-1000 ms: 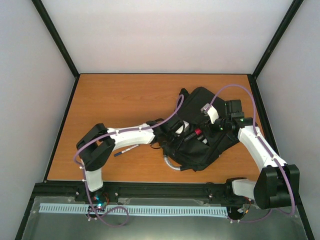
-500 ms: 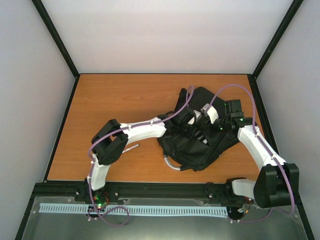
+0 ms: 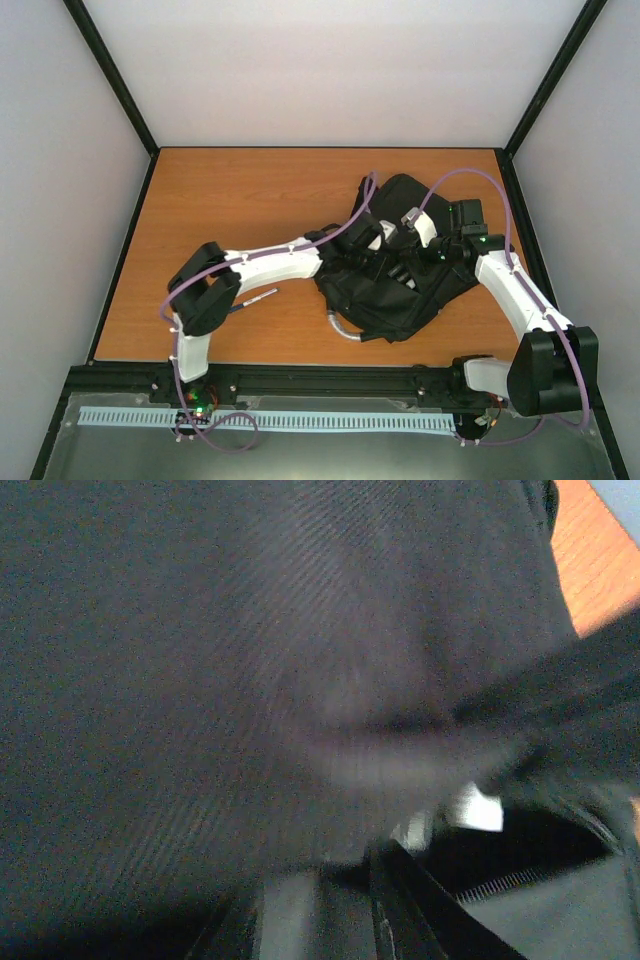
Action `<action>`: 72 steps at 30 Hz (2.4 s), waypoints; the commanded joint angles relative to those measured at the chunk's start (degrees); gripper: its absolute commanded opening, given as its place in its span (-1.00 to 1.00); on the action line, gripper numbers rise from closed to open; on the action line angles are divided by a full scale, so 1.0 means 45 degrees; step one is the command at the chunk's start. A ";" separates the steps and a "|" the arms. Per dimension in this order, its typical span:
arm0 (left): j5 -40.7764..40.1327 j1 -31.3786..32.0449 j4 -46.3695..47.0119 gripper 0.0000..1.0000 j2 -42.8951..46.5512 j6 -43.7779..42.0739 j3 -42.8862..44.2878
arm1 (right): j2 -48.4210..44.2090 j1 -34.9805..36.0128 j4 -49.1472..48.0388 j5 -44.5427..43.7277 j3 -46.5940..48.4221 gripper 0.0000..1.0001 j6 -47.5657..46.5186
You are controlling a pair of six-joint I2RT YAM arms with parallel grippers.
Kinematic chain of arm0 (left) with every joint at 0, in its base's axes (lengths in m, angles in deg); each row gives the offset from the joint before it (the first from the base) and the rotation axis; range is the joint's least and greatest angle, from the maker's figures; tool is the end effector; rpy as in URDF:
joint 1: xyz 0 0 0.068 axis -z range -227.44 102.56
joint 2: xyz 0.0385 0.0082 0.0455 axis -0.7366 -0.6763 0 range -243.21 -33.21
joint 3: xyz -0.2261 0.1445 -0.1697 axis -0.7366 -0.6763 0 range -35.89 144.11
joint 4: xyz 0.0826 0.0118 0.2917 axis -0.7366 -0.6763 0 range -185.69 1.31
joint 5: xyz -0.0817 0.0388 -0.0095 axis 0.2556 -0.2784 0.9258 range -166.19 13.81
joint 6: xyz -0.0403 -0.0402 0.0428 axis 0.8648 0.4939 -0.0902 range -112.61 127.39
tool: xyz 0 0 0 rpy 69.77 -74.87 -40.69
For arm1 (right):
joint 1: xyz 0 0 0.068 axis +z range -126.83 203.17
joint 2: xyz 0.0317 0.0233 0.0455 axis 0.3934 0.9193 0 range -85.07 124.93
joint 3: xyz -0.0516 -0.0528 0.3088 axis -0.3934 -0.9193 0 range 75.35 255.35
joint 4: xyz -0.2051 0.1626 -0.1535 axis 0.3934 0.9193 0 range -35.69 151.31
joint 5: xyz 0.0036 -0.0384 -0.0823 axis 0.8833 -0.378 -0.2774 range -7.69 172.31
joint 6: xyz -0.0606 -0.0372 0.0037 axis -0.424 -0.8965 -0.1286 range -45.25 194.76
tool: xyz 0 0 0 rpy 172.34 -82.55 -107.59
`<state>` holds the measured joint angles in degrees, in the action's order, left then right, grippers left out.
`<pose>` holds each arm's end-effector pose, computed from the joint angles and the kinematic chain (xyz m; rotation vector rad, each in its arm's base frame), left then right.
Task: Pack the student bag
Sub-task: Place the stationery in the student bag, then pick up the stationery from the center of the board.
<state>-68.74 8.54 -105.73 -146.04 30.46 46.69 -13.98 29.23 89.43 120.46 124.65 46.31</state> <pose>0.2790 -0.4270 0.2081 0.7818 2.4188 -0.7599 0.2707 0.0651 0.2545 -0.9377 2.1962 0.6689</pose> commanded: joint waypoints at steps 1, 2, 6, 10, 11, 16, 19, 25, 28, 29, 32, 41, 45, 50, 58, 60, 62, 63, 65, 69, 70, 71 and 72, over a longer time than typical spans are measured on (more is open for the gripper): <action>-0.0609 0.0039 -0.0314 -0.30 0.1977 -0.0158 -0.1061 | -0.0050 -0.0059 -0.0029 0.0311 0.0075 -0.94 0.0012; -0.0793 0.0037 -0.0518 -0.26 0.2297 -0.0157 -0.1428 | -0.0055 -0.0059 -0.0029 0.0311 0.0079 -0.95 -0.0002; -0.2135 0.0038 -0.1451 0.04 0.3591 0.0193 -0.3197 | -0.0075 -0.0059 -0.0011 0.0330 0.0099 -0.94 -0.0031; -0.4613 -0.0033 -0.2997 0.42 0.4617 0.1511 -0.4577 | -0.0038 -0.0059 0.0010 0.0347 0.0116 -0.95 -0.0043; -0.5188 -0.0121 -0.3461 0.49 0.4795 0.2143 -0.4824 | -0.0036 -0.0059 0.0010 0.0350 0.0109 -0.94 -0.0033; -0.5584 -0.1570 -0.5467 0.55 0.5799 0.6121 -0.6148 | -0.0017 -0.0059 0.0010 0.0353 0.0109 -0.94 -0.0038; -0.4737 -0.2483 -0.5176 0.50 0.6787 0.7559 -0.7169 | 0.0003 -0.0059 0.0038 0.0364 0.0128 -0.94 -0.0061; -0.4461 -0.3099 -0.5798 0.33 0.6971 0.9769 -0.7342 | 0.0023 -0.0059 0.0049 0.0374 0.0115 -0.94 -0.0068; -0.4786 -0.3221 -0.6602 0.13 0.6881 1.1095 -0.7159 | 0.0018 -0.0059 0.0066 0.0370 0.0124 -0.94 -0.0081; -0.4890 -0.3230 -0.6594 0.10 0.7085 1.1347 -0.7285 | 0.0022 -0.0059 0.0068 0.0353 0.0137 -0.94 -0.0072; -0.2462 -0.3226 -0.3465 0.06 0.8246 0.8706 -0.8233 | 0.0032 -0.0059 -0.0081 -0.0125 0.0119 -0.95 0.0096; -0.2941 -0.2988 -0.4881 0.16 1.0662 0.9328 -0.8339 | 0.0552 -0.0095 0.0020 -0.0559 0.0278 -0.94 0.0116; -0.3924 -0.3132 -0.5993 0.38 1.1208 1.2251 -0.9256 | 0.0504 -0.0095 0.0029 -0.0496 0.0275 -0.94 0.0118; -0.4285 -0.3599 -0.6426 0.47 1.0969 1.4308 -0.9788 | 0.0436 -0.0094 0.0049 -0.0450 0.0246 -0.94 0.0112; -0.2889 -0.5107 -0.5742 0.32 0.9177 1.4062 -0.9472 | 0.0447 -0.0098 0.0068 -0.0464 0.0237 -0.95 0.0099; -0.2547 -0.5516 -0.5853 0.28 0.8619 1.3980 -0.9268 | 0.0469 -0.0098 0.0068 -0.0485 0.0241 -0.95 0.0107; -0.2189 -0.5780 -0.5774 0.26 0.8087 1.3819 -0.9098 | 0.0508 -0.0098 0.0078 -0.0490 0.0237 -0.95 0.0091; -0.2097 -0.5884 -0.5710 0.25 0.7951 1.3741 -0.9066 | 0.0524 -0.0098 0.0069 -0.0490 0.0241 -0.95 0.0069; -0.2026 -0.6076 -0.5462 0.22 0.7735 1.3623 -0.9051 | 0.0562 -0.0098 0.0073 -0.0487 0.0242 -0.95 0.0056; -0.1690 -0.6602 -0.5223 0.07 0.7029 1.3084 -0.8821 | 0.0616 -0.0097 0.0103 -0.0461 0.0246 -0.94 0.0017; -0.1622 -0.6694 -0.5245 0.03 0.6750 1.2885 -0.8621 | 0.0627 -0.0098 0.0107 -0.0464 0.0254 -0.95 0.0013; -0.1579 -0.6784 -0.5331 -0.02 0.6478 1.2720 -0.8454 | 0.0625 -0.0098 0.0107 -0.0469 0.0258 -0.95 0.0023; -0.1522 -0.6827 -0.5369 -0.07 0.6210 1.2531 -0.8329 | 0.0620 -0.0098 0.0107 -0.0443 0.0273 -0.95 0.0004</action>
<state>-77.51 -20.66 -130.41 -114.51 90.13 5.82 -11.51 29.30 90.56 119.61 124.71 46.72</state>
